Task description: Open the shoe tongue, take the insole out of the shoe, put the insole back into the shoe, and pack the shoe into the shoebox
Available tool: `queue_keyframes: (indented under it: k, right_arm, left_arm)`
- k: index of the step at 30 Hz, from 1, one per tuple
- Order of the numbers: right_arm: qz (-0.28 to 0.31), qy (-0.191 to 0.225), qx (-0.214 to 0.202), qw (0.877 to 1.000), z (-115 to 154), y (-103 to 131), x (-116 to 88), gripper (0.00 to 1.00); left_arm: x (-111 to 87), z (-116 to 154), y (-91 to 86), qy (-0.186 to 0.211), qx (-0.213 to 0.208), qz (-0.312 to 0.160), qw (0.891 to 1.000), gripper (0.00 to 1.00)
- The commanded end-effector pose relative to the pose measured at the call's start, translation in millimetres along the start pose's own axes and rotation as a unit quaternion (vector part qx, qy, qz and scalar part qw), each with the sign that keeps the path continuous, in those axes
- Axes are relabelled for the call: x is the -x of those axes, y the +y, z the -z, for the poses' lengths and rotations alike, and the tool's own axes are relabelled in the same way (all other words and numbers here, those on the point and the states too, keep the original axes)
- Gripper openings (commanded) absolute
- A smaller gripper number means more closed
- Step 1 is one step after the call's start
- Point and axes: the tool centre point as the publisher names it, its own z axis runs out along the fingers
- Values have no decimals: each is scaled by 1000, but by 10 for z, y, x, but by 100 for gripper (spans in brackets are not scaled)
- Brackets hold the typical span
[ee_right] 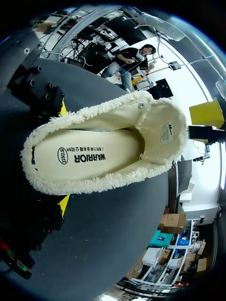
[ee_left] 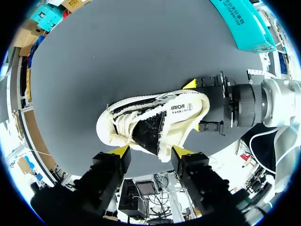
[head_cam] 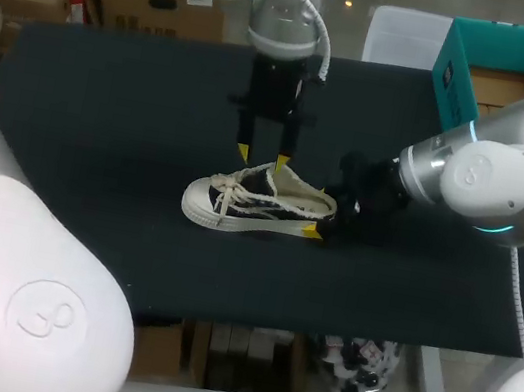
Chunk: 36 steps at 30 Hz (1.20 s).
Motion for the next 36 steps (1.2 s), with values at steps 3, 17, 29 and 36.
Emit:
queue_keyframes:
  k: [3, 17, 29, 36]
  right_arm:
    - [1, 1, 1, 1000, -44, -18, -12, 0]
    - [1, 1, 1, 1000, -44, -18, -12, 0]
    - [1, 1, 1, 1000, -44, -18, -12, 0]
    - [1, 1, 1, 1000, -44, -18, -12, 0]
  left_arm:
    - [-91, -87, -32, -23, 3, 8, 1000, 54]
    - [-96, -233, -22, -38, -4, 37, 999, 25]
    - [8, -150, 203, -19, -31, 37, 999, 0]
    - [255, -133, 269, 30, -64, 31, 997, 0]
